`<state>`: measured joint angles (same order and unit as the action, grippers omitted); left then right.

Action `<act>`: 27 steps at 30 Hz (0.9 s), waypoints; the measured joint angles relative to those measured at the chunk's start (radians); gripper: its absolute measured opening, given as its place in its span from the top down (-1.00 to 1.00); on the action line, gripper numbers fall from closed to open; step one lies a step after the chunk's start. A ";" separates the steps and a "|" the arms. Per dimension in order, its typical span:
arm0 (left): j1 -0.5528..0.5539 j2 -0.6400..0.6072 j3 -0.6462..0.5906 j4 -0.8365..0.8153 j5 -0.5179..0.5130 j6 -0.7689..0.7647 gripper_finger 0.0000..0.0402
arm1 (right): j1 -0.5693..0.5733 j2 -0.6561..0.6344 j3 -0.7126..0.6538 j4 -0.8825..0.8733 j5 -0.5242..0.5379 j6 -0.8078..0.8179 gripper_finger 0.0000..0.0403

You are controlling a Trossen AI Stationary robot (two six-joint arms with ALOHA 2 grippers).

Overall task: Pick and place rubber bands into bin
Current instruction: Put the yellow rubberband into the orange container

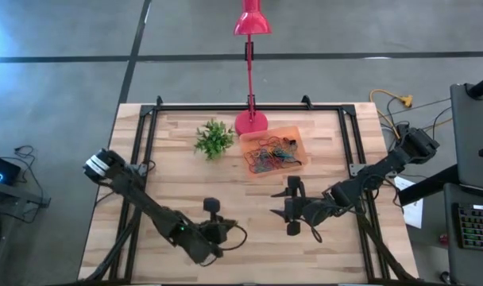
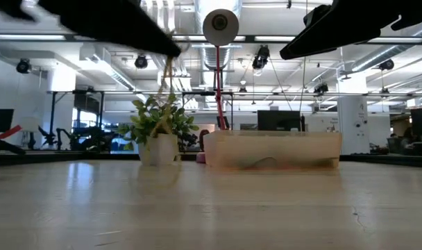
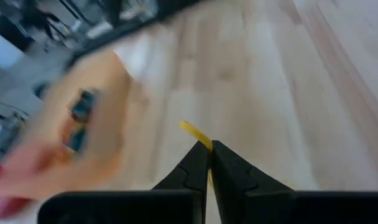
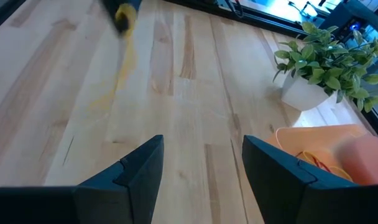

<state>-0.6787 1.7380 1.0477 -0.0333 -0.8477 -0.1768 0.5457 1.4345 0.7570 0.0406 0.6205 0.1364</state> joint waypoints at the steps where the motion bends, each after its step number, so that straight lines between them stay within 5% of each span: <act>1: 0.010 -0.018 0.000 0.007 -0.004 0.033 1.00 | 0.000 0.000 0.000 0.000 0.000 0.001 -0.02; 12: 0.210 -0.240 -0.005 0.046 -0.020 0.345 1.00 | 0.001 0.000 0.000 -0.002 0.000 0.015 -0.02; 27: 0.559 -0.294 -0.007 0.147 0.301 0.450 1.00 | 0.001 0.000 -0.005 -0.008 0.000 0.056 -0.02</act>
<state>-0.1201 1.4440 1.0409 0.1134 -0.5470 0.2729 0.5472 1.4345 0.7517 0.0330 0.6209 0.1923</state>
